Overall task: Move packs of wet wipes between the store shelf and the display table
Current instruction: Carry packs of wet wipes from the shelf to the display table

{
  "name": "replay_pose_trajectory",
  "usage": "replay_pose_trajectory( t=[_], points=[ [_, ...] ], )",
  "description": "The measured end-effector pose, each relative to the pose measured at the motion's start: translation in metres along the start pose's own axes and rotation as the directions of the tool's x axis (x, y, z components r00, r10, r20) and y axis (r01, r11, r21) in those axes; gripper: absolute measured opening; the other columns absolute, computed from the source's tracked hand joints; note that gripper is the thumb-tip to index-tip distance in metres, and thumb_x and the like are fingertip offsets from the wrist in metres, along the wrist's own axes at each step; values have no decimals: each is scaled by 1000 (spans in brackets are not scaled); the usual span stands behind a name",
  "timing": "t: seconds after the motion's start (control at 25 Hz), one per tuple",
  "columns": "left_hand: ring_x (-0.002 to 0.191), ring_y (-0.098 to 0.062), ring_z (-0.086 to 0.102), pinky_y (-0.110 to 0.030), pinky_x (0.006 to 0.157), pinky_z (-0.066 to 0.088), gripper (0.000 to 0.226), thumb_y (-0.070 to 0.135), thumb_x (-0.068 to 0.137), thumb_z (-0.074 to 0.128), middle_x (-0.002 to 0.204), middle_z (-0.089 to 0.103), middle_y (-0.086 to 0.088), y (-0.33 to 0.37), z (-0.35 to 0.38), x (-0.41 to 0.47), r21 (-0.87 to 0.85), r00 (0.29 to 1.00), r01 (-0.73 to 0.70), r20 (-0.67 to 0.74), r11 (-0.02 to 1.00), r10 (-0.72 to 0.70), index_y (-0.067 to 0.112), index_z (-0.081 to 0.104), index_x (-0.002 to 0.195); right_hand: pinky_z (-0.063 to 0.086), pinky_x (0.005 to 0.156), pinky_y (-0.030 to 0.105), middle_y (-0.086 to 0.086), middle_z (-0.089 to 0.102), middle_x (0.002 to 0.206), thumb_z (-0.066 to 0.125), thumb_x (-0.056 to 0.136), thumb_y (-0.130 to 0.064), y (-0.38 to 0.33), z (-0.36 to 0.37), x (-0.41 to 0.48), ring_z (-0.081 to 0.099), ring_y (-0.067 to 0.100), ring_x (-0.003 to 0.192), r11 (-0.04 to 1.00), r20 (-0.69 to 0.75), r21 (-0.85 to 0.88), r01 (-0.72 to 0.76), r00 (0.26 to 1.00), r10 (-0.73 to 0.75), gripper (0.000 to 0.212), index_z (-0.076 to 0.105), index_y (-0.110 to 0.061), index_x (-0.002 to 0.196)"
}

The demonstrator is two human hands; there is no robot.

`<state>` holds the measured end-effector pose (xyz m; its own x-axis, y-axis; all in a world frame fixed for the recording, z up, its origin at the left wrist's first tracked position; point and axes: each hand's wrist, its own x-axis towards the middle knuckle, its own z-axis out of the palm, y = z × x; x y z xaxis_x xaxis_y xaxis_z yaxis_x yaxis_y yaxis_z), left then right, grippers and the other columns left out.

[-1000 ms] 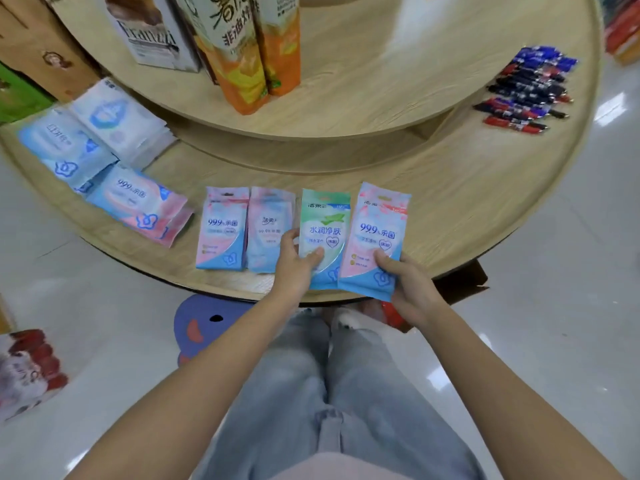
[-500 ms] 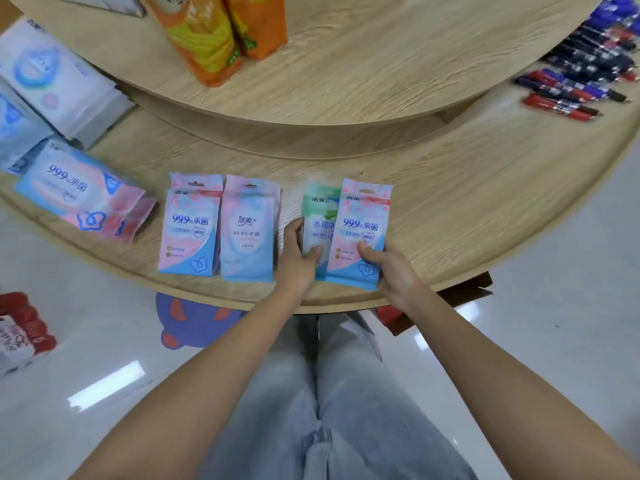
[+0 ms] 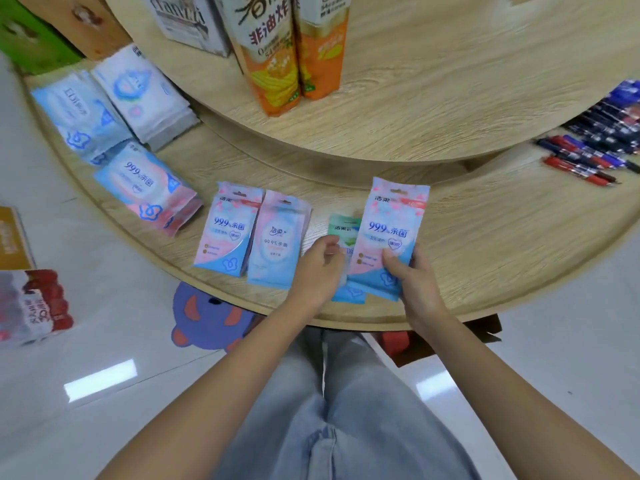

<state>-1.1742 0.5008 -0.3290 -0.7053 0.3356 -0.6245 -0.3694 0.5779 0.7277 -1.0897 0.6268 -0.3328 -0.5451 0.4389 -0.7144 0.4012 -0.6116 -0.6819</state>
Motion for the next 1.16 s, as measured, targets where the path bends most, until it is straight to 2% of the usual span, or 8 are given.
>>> replay_pose_trajectory(
  t=[0.2,0.32,0.4,0.52,0.72,0.88,1.04,1.16],
  points=[
    [89,-13,60,-19,77,50,31,12,86,67,97,62,4,-4,-77,-13,-279,990,-102,-127,955,69,23,56,113,51,94,46,19,63,119,59,88,0,5,94,-18,62,30,103,999,184,-30,33,983,-27,30,49,-1,116],
    [92,-16,63,-27,77,53,37,22,75,73,101,66,7,-27,-129,-5,-263,985,-83,-167,961,40,30,59,109,53,88,36,10,65,112,64,88,-11,24,147,-10,64,21,97,980,232,-191,50,973,-5,28,51,-10,113],
    [92,-19,63,-31,78,53,39,9,79,71,104,66,1,-47,-157,4,-223,979,-60,-204,973,14,23,59,113,53,86,35,5,66,110,65,88,-26,42,175,1,64,19,97,872,241,-479,101,970,20,28,55,-14,111],
    [90,-21,61,-35,82,52,41,-2,81,63,112,66,-11,-72,-181,22,-137,962,-34,-275,990,-5,15,62,119,46,78,32,8,67,105,58,89,-35,60,197,16,62,25,97,522,235,-835,173,970,55,31,61,-8,106],
    [85,-15,61,-39,86,52,34,-1,82,59,98,68,-1,-84,-186,44,-11,956,-77,-286,997,71,14,64,113,48,74,35,13,67,94,61,87,-33,68,216,24,63,29,88,491,125,-861,133,991,-49,26,60,-7,87],
    [92,-17,64,-43,82,54,33,21,79,58,102,69,2,-96,-190,50,146,959,-138,-229,980,169,19,62,112,41,68,29,10,67,100,59,85,-46,63,219,26,62,29,96,264,38,-963,60,995,-87,37,62,-11,94],
    [96,-18,61,-40,83,53,32,23,84,57,107,64,-2,-98,-198,47,211,938,-118,-298,970,179,15,58,115,46,75,32,8,67,103,55,89,-32,56,208,21,61,28,97,332,72,-939,94,994,-79,22,62,-12,95],
    [83,-15,60,-19,75,46,15,15,90,56,98,65,-2,-86,-203,20,186,891,-178,-385,966,239,13,63,104,47,86,34,11,68,108,49,90,-12,47,181,4,60,29,101,399,157,-896,194,980,-125,22,65,-8,104]
  ],
)
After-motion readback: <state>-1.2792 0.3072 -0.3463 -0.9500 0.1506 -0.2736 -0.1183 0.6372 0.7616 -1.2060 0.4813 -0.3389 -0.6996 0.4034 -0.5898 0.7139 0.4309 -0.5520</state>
